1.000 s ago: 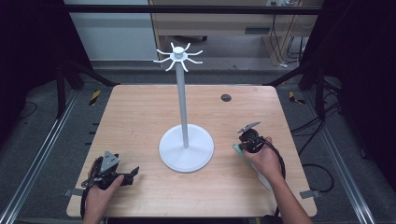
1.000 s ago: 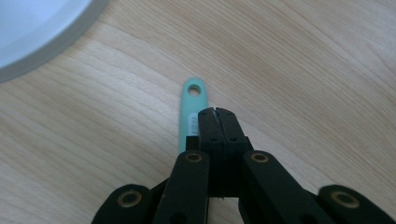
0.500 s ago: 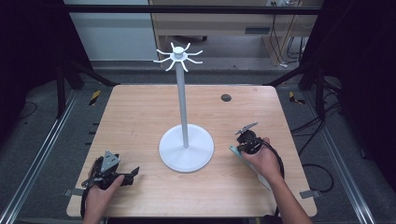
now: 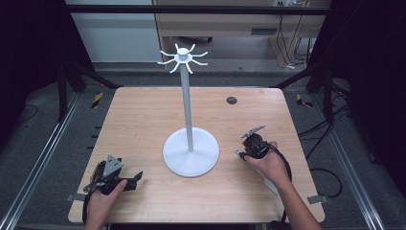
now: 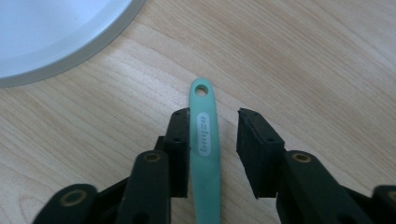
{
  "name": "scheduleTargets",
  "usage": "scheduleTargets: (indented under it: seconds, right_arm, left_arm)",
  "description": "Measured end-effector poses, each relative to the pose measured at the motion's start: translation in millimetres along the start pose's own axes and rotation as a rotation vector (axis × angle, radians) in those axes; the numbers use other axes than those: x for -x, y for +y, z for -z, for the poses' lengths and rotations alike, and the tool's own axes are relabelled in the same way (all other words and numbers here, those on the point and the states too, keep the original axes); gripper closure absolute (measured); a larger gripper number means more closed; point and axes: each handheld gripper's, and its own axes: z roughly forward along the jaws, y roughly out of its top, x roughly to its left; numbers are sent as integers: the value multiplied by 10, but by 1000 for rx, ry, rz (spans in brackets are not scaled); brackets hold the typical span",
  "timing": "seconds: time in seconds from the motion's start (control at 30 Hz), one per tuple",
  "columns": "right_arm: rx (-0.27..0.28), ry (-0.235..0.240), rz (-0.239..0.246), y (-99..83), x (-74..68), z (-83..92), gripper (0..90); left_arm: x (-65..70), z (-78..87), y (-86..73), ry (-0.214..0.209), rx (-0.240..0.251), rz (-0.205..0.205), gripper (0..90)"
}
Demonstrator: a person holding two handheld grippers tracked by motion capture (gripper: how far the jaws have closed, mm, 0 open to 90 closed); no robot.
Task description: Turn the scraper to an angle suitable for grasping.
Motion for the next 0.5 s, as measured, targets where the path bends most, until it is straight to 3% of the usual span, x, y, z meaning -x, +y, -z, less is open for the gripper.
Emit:
scheduleTargets:
  seconds: [0.5]
  right_arm:
    - [-85,-4,19,89,-61,-39,633]
  left_arm:
    - [-5,2,0,-2,1,-3,25]
